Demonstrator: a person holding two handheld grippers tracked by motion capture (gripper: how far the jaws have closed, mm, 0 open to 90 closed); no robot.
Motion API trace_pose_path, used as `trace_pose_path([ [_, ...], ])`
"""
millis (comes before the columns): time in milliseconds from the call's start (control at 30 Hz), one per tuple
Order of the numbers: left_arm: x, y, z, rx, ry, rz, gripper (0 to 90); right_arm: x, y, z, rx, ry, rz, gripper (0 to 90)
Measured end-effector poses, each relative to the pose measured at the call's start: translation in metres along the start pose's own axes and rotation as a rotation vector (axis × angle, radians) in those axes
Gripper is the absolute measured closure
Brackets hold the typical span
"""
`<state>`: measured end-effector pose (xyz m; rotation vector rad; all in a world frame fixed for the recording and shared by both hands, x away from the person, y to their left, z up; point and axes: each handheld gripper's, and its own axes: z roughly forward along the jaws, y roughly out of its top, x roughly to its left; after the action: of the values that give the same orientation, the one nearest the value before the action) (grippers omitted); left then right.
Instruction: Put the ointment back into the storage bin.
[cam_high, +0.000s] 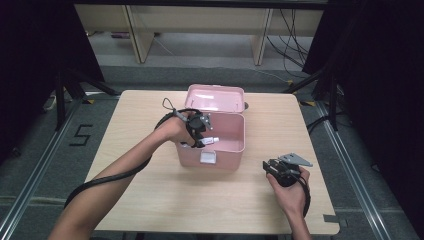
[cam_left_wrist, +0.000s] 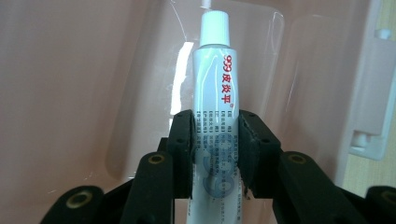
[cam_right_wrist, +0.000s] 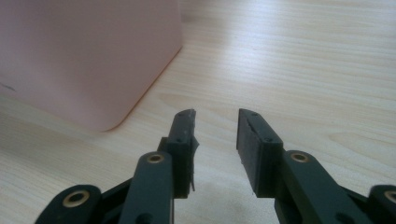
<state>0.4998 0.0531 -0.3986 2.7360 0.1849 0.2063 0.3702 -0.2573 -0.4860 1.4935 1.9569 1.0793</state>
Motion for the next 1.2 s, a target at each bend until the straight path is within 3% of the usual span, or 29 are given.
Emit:
trace_pose_path([
  [67,0.0002,0.0000,0.0008,0.003,-0.001,-0.001,67.9,-0.0003,0.0001,0.0000,-0.001,0.000,-0.001,67.8],
  [100,0.0004,0.0001,0.0014,0.005,-0.005,0.000,67.9,-0.0029,0.0004,0.0006,-0.014,-0.005,-0.034,67.8],
  [467,0.0017,-0.0010,0.0065,0.015,-0.017,-0.011,67.9,-0.0032,0.0001,0.0022,-0.023,0.011,-0.023,67.8],
  [600,0.0016,-0.0009,0.0061,0.016,-0.017,-0.012,67.8,-0.0017,0.0001,0.0012,-0.012,-0.004,-0.011,67.8],
  [667,0.0016,-0.0009,0.0062,0.017,-0.017,-0.013,67.8,-0.0033,0.0001,0.0024,-0.020,0.000,-0.029,67.8],
  [1200,0.0028,-0.0007,0.0074,0.022,-0.023,-0.016,67.7,-0.0029,0.0003,0.0019,-0.020,0.009,-0.024,67.8],
])
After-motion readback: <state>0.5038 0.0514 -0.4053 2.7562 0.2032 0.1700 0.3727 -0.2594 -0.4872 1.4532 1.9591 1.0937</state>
